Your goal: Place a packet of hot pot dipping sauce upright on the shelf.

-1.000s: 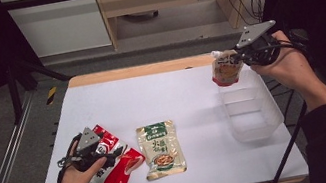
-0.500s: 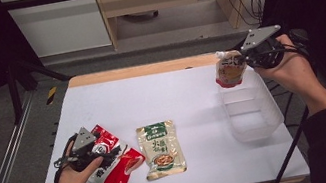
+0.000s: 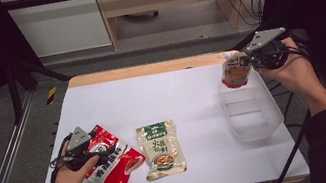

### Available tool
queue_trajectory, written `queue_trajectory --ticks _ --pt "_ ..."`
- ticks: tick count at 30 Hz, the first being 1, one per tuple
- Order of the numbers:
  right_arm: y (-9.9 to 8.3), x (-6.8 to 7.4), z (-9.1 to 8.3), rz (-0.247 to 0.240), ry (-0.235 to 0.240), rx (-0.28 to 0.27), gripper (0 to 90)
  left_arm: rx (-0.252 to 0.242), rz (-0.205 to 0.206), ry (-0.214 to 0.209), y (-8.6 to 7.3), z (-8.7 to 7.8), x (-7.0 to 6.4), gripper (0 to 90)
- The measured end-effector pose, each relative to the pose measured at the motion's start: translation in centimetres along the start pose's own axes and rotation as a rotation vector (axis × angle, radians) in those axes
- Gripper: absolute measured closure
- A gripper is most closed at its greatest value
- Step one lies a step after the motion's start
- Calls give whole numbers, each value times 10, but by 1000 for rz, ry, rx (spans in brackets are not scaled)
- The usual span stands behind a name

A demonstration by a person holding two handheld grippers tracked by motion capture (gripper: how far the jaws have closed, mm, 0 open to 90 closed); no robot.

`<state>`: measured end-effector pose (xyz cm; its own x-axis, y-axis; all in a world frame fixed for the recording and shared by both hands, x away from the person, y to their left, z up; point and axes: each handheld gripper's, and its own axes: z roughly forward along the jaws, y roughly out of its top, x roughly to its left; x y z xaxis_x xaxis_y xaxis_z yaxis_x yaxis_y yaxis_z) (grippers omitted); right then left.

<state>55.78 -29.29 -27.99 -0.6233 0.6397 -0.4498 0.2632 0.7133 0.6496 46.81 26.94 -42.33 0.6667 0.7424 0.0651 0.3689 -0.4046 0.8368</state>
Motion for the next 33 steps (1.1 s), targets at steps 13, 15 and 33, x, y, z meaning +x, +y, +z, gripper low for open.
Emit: queue_trajectory --ticks 13,15,33 --pt "-17 -11 27 21 32 19 882 13 -7 2 -4 5 1 122" --pt "-20 -9 32 24 40 23 882 16 -3 -2 -4 6 0 123" --pt "-38 2 54 54 93 53 880 20 2 -2 -5 6 0 125"
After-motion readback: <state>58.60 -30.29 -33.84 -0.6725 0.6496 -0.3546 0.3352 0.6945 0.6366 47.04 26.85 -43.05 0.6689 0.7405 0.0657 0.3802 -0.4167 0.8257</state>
